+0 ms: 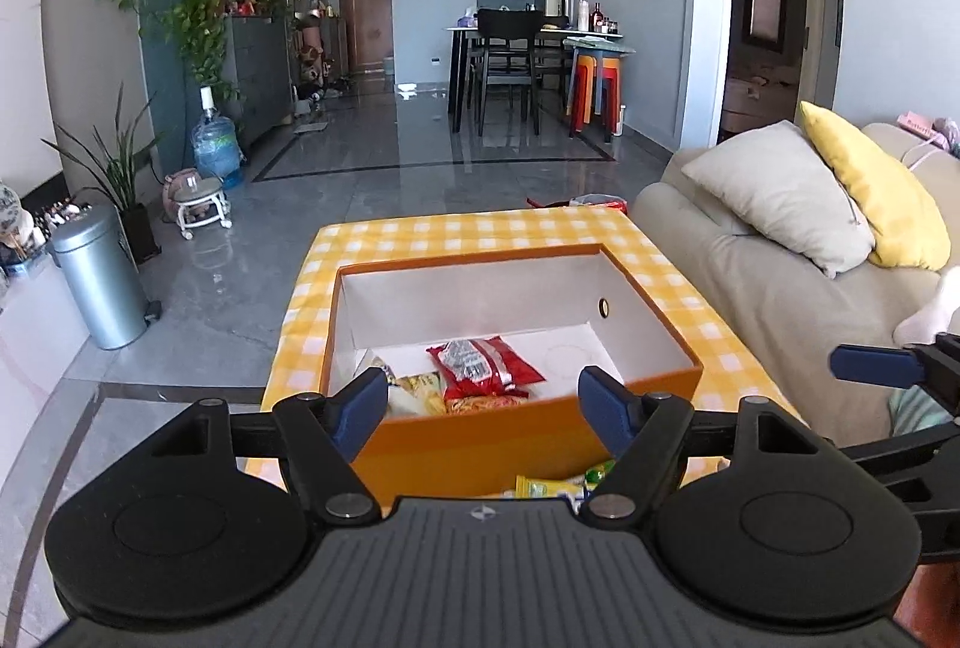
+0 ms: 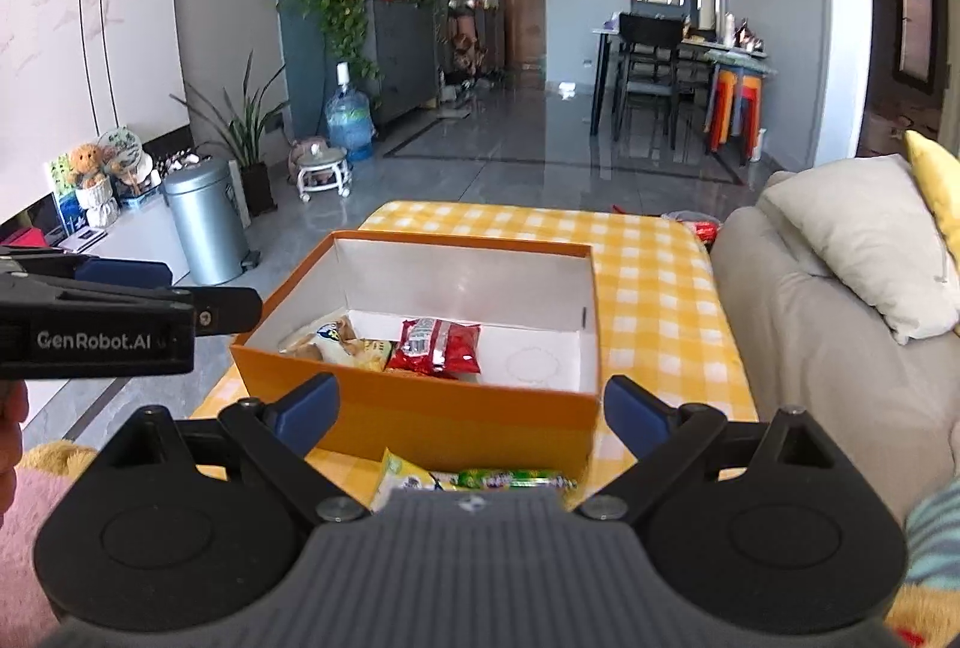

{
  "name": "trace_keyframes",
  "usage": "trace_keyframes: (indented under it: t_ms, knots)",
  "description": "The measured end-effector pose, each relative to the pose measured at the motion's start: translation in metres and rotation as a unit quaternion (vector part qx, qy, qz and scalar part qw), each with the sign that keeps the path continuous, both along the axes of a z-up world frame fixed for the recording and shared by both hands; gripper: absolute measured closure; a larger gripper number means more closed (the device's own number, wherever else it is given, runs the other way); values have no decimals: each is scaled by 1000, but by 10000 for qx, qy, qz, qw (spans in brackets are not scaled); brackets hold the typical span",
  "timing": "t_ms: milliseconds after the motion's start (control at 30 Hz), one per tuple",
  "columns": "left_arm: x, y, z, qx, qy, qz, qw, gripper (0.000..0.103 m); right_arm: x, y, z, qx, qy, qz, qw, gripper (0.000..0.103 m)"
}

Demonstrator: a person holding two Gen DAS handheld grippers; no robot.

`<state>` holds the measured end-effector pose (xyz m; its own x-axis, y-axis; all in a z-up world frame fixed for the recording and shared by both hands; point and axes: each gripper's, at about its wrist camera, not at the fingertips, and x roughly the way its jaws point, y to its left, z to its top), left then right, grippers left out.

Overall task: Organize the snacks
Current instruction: 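Open both grippers to drop the packets and lift out of the box, then move both grippers toward the green snack pack and clear treat bag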

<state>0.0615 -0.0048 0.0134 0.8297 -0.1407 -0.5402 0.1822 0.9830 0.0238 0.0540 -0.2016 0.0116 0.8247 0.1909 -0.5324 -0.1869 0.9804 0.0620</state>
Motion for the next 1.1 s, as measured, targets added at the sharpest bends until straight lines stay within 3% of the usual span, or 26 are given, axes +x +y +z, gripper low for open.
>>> trace_keyframes:
  t_ms: [233,300,500,633,733,900,1100]
  knots:
    - [-13,-9,-25,12,394,-115,9992,18,-30,-12,-29,-205,179,-269,9993,11]
    - [-16,-15,-34,63,610,-209,9979,18,-32,-18,-38,-205,465,-358,9981,11]
    - [-7,-26,-57,-284,1540,-503,9864,18,-29,-36,-70,254,1286,-492,9901,12]
    - [1,-32,-70,-259,1640,-602,9843,18,-20,-40,-84,136,1451,-635,9873,18]
    - [11,-34,-81,-222,1813,-587,9814,18,-11,-40,-91,145,1521,-602,9864,29]
    - [25,-37,-97,-316,2092,-559,9758,19,7,-32,-102,-69,1485,-487,9877,29]
    - [40,-44,-117,-832,2536,-341,9631,19,35,-43,-121,-451,1570,-686,9842,37]
